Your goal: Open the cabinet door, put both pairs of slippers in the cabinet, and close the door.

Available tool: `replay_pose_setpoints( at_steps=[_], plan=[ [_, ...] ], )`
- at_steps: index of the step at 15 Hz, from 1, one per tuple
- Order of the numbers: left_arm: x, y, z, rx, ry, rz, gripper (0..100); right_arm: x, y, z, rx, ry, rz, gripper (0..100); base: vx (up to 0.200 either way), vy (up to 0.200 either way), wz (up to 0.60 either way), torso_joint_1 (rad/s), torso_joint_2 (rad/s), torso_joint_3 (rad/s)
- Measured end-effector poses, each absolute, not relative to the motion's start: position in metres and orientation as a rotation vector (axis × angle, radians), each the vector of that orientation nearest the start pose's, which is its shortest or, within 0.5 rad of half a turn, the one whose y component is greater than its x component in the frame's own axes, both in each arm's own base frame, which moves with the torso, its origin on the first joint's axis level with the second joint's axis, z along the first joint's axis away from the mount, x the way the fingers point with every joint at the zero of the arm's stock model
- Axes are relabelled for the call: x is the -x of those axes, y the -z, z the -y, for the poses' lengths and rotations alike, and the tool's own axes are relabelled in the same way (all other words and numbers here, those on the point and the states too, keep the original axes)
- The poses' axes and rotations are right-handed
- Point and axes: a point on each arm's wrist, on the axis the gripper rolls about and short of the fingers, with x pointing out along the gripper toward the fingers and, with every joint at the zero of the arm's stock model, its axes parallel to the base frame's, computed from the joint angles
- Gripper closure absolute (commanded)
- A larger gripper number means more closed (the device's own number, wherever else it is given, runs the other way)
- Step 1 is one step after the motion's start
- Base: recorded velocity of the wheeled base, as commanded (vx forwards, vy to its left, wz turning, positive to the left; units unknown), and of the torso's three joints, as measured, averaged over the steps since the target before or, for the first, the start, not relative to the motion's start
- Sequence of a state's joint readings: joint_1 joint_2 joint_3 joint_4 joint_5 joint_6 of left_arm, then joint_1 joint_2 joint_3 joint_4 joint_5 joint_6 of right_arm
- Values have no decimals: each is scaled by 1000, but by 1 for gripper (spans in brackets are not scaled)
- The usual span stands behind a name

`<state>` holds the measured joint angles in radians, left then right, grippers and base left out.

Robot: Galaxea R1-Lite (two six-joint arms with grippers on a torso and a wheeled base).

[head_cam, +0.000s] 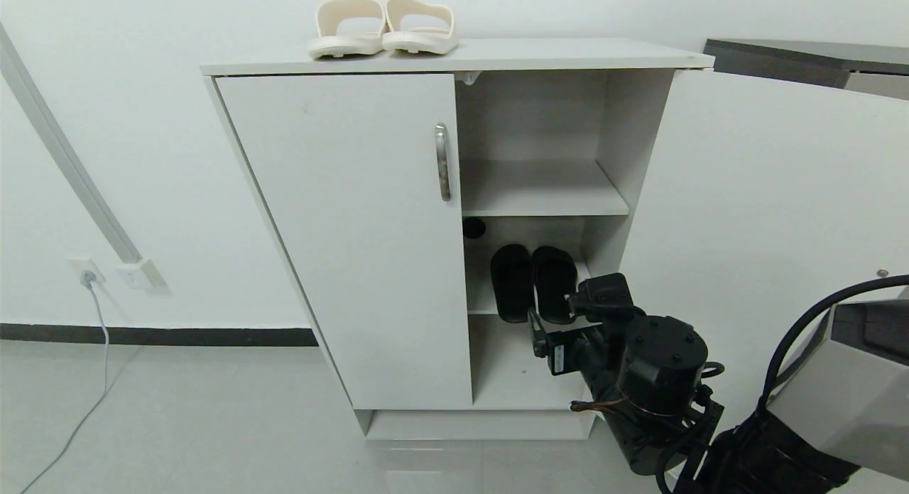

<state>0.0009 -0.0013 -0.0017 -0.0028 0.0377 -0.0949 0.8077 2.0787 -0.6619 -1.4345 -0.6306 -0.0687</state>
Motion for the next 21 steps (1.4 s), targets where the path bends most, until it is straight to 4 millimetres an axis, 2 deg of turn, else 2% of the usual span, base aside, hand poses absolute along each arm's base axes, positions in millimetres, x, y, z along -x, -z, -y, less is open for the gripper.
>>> replay_pose_setpoints(
  at_steps=[7,21],
  plan=[
    [23,-76,-1,95,-39,8,100,-249,-101,-241,59,-177,17,0,0,0,0,0,0,0],
    [23,-76,-1,96,-38,8,100,-250,-99,-242,65,-176,15,0,0,200,0,3,4,3]
  ],
)
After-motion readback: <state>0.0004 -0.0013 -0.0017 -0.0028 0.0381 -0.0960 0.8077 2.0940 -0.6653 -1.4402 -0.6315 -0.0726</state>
